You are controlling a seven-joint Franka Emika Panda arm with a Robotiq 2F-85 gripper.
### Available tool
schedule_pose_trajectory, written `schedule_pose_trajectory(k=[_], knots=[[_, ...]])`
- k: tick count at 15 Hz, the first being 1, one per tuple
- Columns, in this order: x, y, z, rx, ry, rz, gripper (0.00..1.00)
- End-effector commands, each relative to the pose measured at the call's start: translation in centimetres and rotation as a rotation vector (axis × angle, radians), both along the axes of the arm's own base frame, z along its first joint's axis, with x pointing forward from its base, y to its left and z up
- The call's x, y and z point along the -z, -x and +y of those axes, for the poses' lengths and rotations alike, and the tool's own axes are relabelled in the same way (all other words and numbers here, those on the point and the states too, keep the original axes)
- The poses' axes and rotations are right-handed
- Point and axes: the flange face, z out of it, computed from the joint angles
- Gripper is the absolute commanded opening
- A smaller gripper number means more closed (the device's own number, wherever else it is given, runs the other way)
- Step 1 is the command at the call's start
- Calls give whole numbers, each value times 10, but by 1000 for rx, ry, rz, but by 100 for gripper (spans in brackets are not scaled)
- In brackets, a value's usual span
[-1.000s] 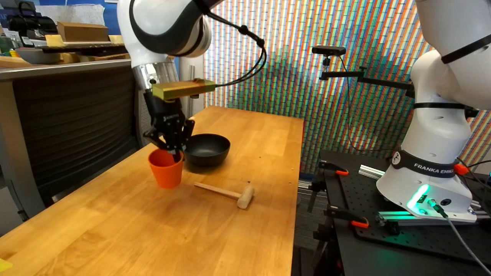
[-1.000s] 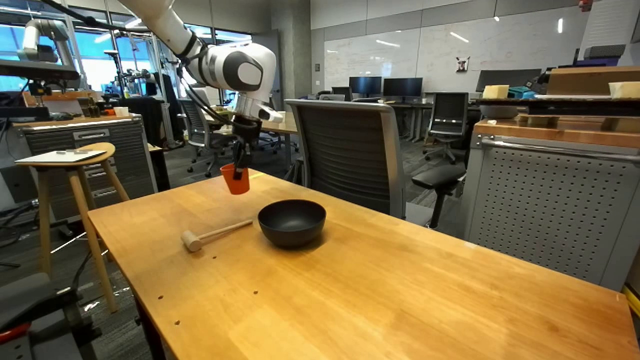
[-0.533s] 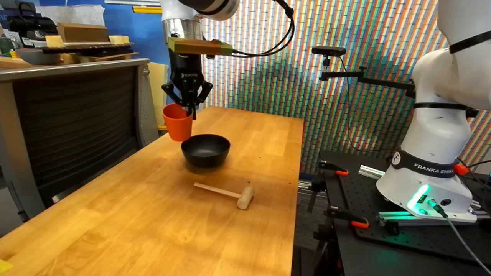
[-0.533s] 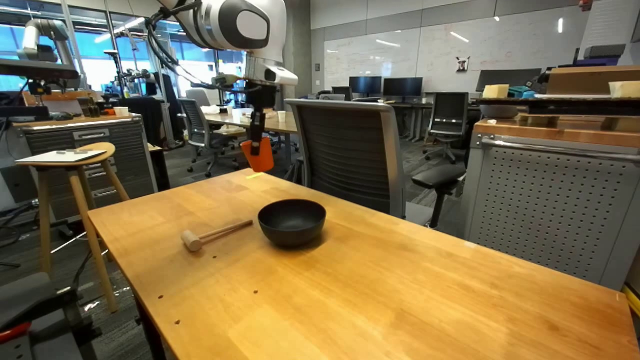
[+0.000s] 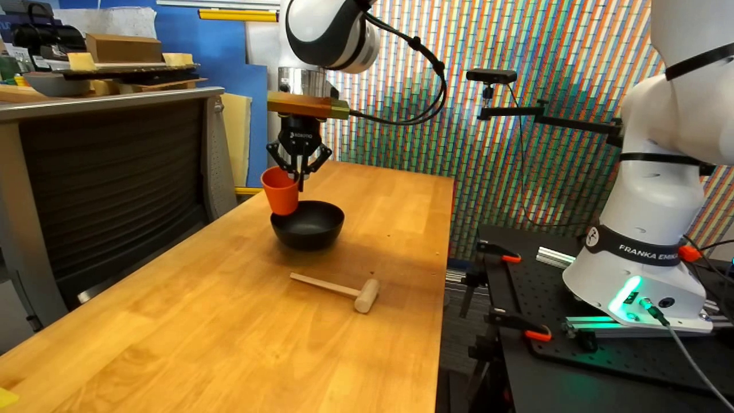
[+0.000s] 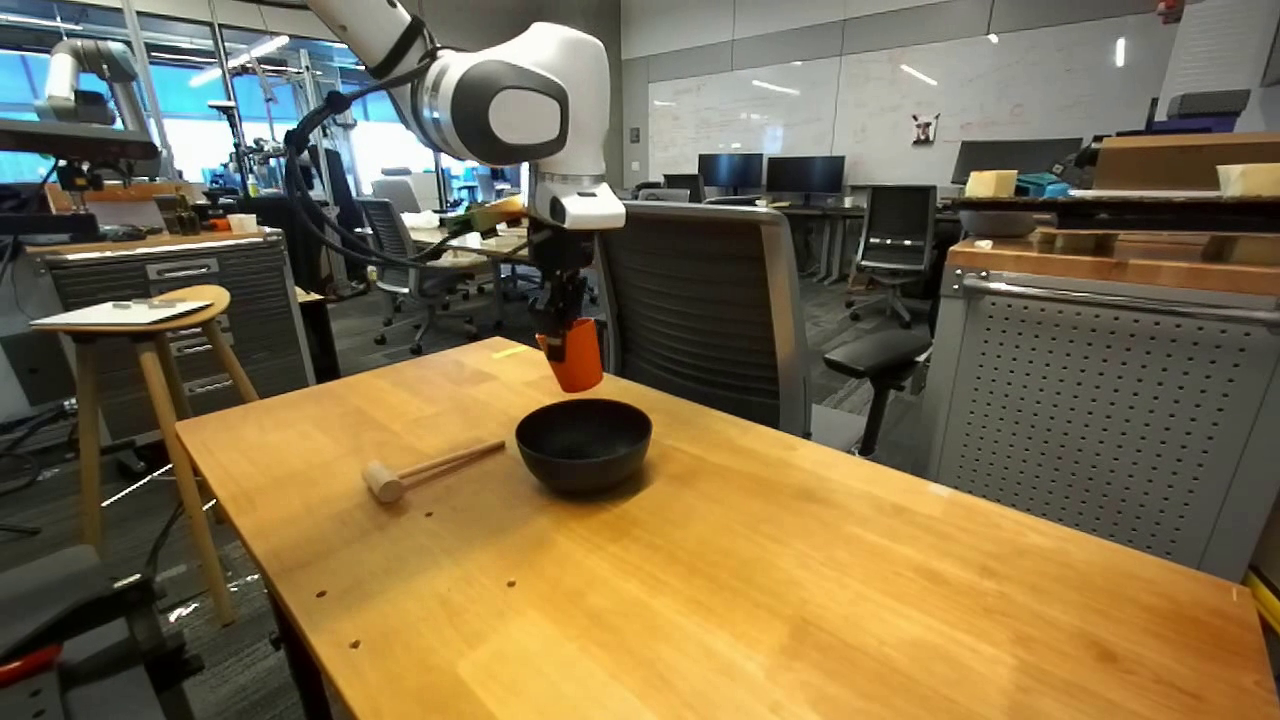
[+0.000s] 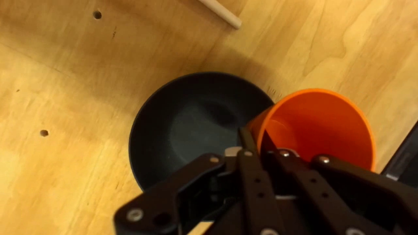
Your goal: Put the orange cup in the black bowl
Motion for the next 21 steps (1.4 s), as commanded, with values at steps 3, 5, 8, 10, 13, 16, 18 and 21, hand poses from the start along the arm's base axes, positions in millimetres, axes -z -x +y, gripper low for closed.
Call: schedule_pose_trajectory(k=[3, 5, 8, 10, 13, 16, 18, 21], knots=[[31, 13, -36, 158, -91, -28, 4], [50, 11, -34, 152, -157, -31, 4], [74, 9, -27, 139, -244, -36, 4], [86, 10, -24, 105, -303, -29, 32], [99, 15, -11, 27, -383, -15, 47], [103, 28, 26, -137, -432, 54, 69], [94, 36, 46, -217, -426, 100, 84], [74, 42, 69, -301, -391, 128, 100]])
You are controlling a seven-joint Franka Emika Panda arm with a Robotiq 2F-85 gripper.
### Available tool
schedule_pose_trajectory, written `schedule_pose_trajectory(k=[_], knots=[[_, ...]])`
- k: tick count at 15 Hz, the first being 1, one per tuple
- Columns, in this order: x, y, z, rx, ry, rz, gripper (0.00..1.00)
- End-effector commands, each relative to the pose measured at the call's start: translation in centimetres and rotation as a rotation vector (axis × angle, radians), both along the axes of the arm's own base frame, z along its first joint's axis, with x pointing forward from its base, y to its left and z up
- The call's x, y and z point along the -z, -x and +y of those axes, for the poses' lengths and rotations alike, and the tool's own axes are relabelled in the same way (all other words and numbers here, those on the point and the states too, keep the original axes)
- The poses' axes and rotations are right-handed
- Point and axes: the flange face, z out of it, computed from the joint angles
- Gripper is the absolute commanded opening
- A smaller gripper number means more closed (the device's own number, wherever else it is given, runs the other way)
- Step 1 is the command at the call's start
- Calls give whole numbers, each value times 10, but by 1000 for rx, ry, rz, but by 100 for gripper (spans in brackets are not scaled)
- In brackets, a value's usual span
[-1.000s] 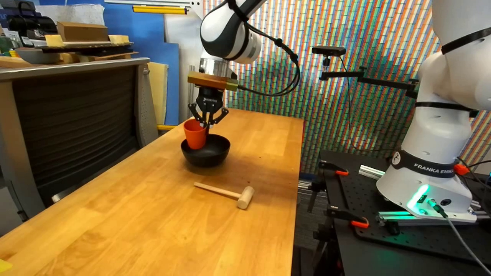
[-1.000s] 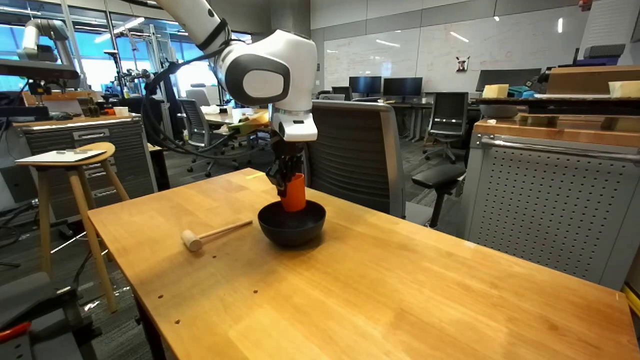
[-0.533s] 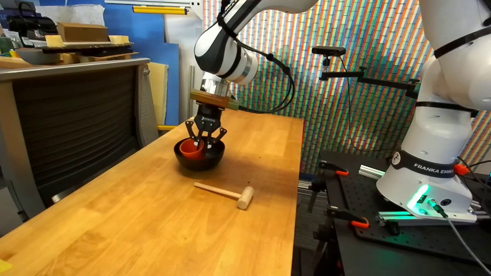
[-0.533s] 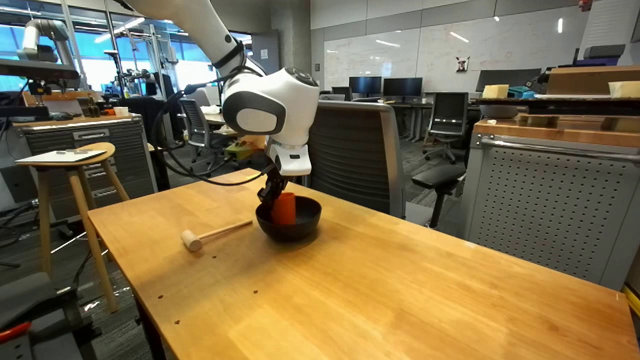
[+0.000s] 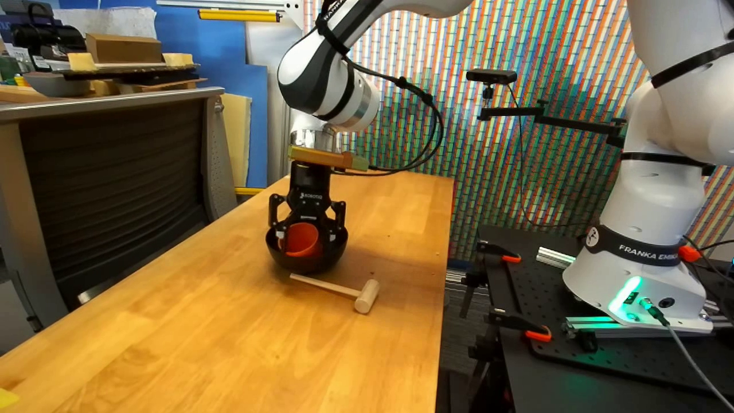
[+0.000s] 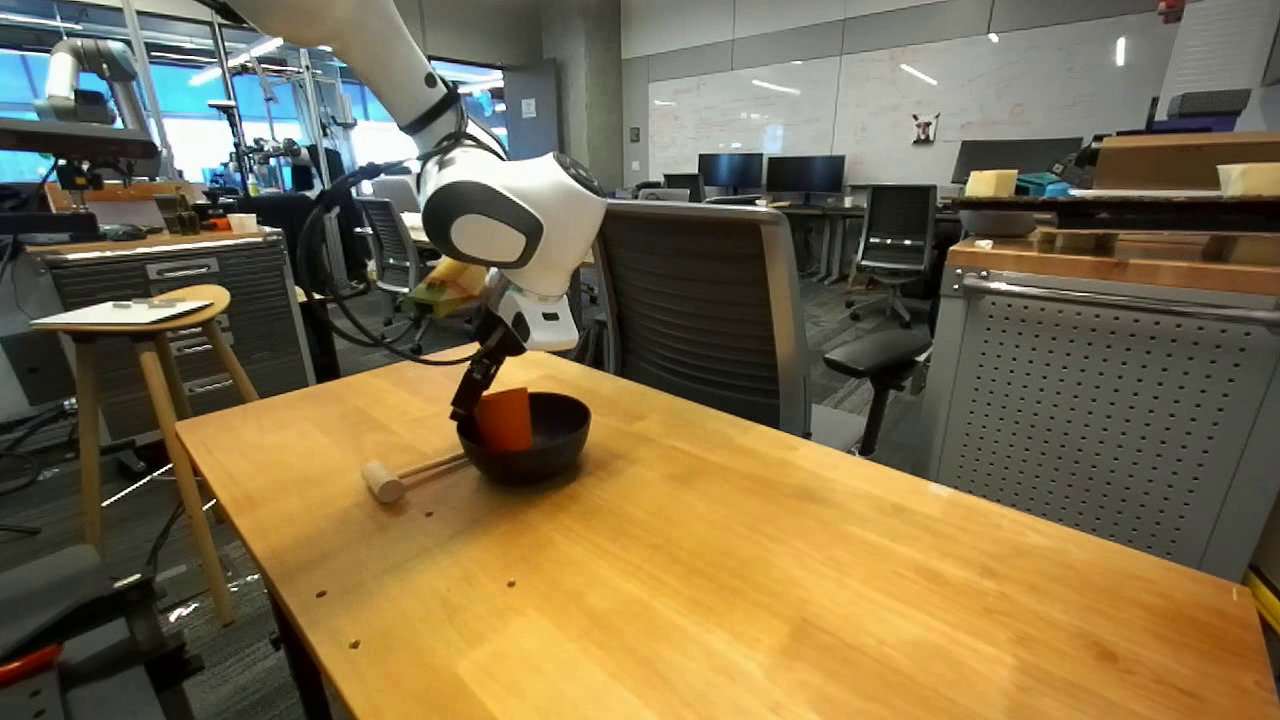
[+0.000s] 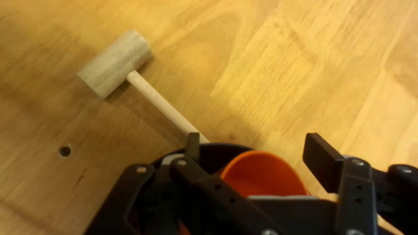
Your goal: Put the orange cup in the black bowl
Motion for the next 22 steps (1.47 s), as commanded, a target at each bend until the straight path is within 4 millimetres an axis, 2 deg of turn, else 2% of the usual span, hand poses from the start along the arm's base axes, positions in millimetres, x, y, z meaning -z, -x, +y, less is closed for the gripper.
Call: schedule_pose_trajectory(k=[1, 5, 12, 16, 20, 21, 22], knots=[[-37, 7, 22, -114, 32, -7, 100], [-78, 24, 44, -260, 108, -13, 100], [-215, 87, 91, -653, 257, -30, 100], [-297, 141, 105, -834, 382, -30, 100], [-365, 209, 97, -971, 533, -86, 100], [-340, 173, 107, -913, 472, -42, 100], [-353, 183, 107, -919, 487, -64, 100]])
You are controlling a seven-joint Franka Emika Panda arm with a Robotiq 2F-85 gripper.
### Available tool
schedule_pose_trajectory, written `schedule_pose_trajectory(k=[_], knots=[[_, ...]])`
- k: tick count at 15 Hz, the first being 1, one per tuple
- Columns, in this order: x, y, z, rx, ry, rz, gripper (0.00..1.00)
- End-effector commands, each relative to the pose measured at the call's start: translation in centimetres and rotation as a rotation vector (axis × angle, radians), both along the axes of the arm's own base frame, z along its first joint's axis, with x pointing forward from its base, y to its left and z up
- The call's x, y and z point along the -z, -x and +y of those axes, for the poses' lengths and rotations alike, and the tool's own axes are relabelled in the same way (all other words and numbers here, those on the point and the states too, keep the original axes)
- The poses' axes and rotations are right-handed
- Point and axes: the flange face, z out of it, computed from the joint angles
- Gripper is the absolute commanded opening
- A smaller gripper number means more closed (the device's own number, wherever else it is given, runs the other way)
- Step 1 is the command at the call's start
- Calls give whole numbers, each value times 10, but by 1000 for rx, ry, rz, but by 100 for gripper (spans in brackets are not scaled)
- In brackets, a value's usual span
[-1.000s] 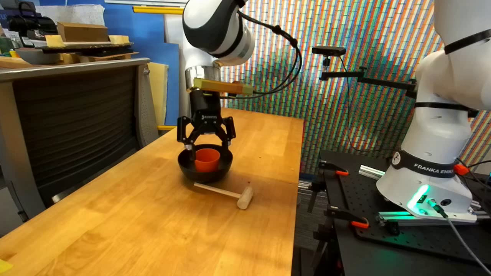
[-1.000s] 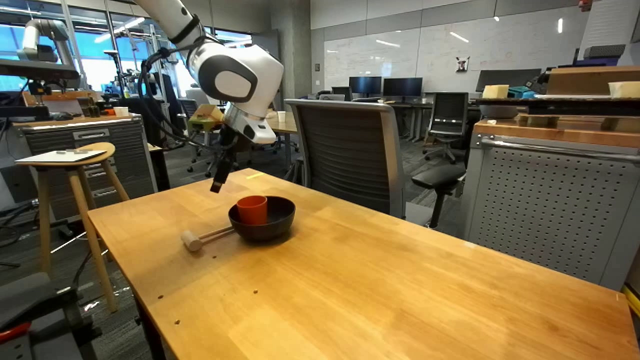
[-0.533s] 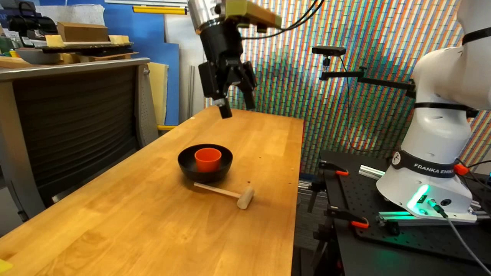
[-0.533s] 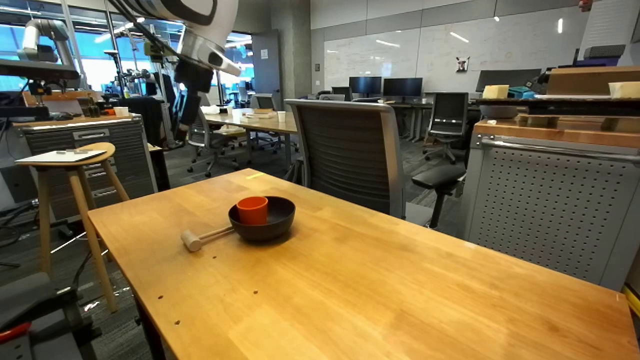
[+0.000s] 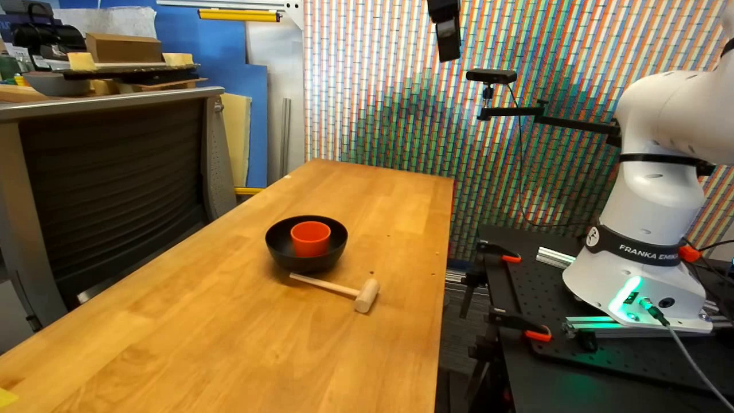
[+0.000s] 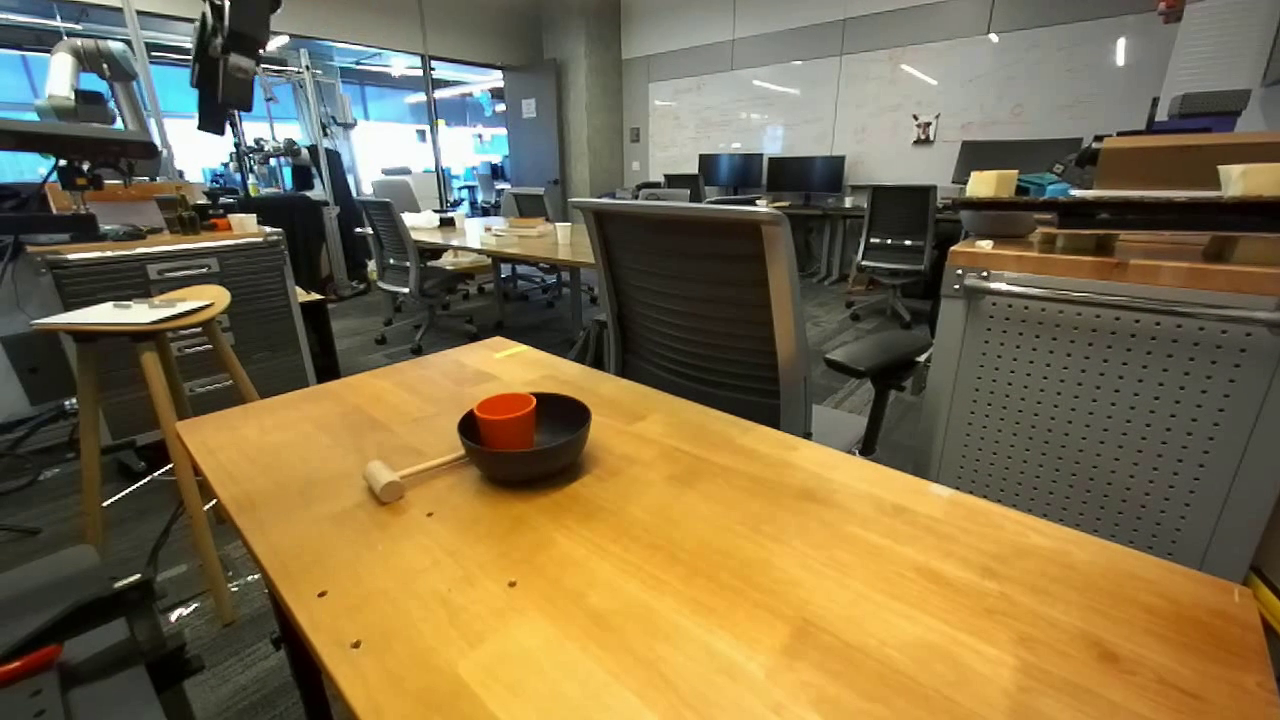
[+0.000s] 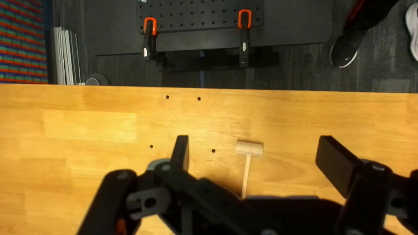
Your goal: Put the orange cup in the black bowl
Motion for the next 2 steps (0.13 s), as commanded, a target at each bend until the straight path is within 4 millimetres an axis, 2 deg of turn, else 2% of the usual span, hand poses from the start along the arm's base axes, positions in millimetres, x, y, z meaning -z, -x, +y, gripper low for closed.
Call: schedule_pose_trajectory(k=[1, 2], knots=[[-4, 3, 0, -1, 0, -8, 100], [-2, 2, 0, 0, 1, -4, 100]])
